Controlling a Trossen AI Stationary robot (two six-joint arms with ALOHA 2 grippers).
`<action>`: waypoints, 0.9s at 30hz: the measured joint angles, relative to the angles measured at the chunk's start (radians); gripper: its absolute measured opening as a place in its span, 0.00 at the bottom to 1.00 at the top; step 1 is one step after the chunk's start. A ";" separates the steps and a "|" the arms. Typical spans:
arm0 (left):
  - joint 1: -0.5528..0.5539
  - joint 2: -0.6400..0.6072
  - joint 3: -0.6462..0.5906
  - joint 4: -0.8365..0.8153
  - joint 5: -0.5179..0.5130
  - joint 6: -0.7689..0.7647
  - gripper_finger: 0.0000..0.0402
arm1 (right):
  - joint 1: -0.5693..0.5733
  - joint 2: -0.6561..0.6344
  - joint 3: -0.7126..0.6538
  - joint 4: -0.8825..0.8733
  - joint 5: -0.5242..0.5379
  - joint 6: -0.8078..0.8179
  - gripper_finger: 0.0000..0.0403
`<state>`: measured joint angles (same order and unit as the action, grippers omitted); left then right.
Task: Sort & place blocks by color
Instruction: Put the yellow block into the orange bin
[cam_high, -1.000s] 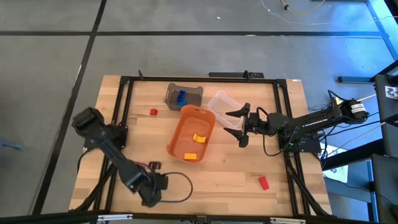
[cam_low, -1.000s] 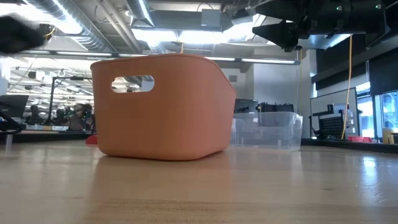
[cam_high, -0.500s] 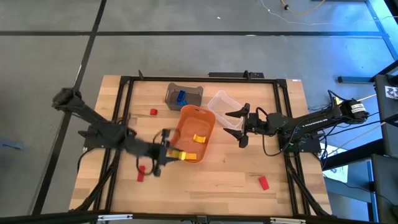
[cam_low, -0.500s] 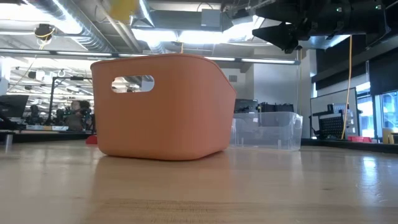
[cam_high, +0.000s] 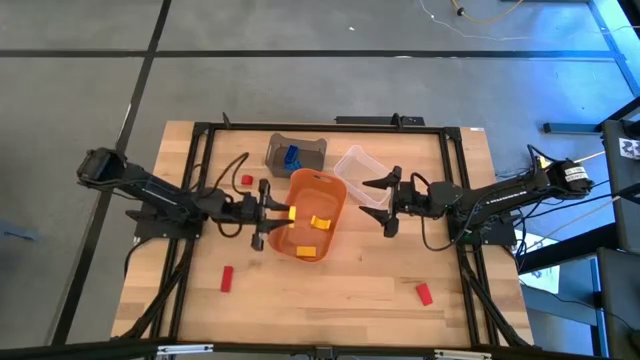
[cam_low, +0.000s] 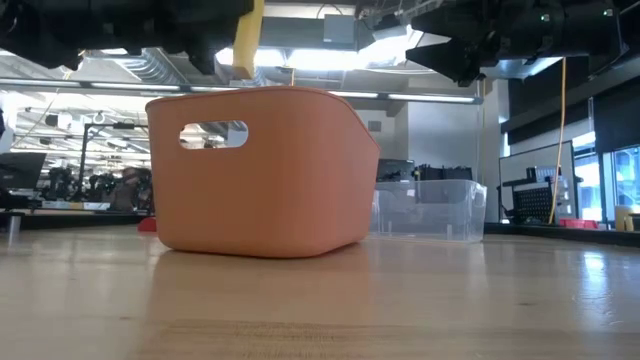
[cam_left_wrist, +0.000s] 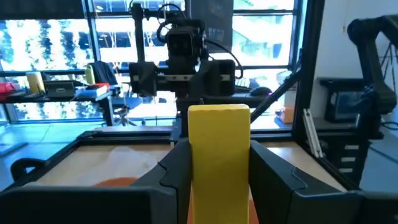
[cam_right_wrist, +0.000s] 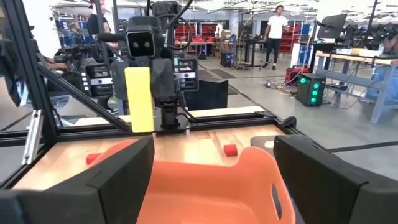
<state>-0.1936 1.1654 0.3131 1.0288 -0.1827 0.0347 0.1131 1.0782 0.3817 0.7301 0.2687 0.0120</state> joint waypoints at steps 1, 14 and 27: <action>0.000 0.000 0.000 0.006 -0.003 0.000 0.28 | -0.004 0.000 0.000 0.000 0.000 -0.002 0.83; -0.001 0.000 0.000 0.020 -0.098 -0.028 0.28 | -0.019 0.001 0.000 -0.016 0.000 0.039 0.83; 0.026 0.100 0.027 0.060 -0.085 -0.092 0.28 | -0.019 0.001 0.000 -0.016 0.000 0.044 0.83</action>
<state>-0.1680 1.2655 0.3397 1.0883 -0.2678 -0.0574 0.0937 1.0794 0.3817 0.7139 0.2691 0.0560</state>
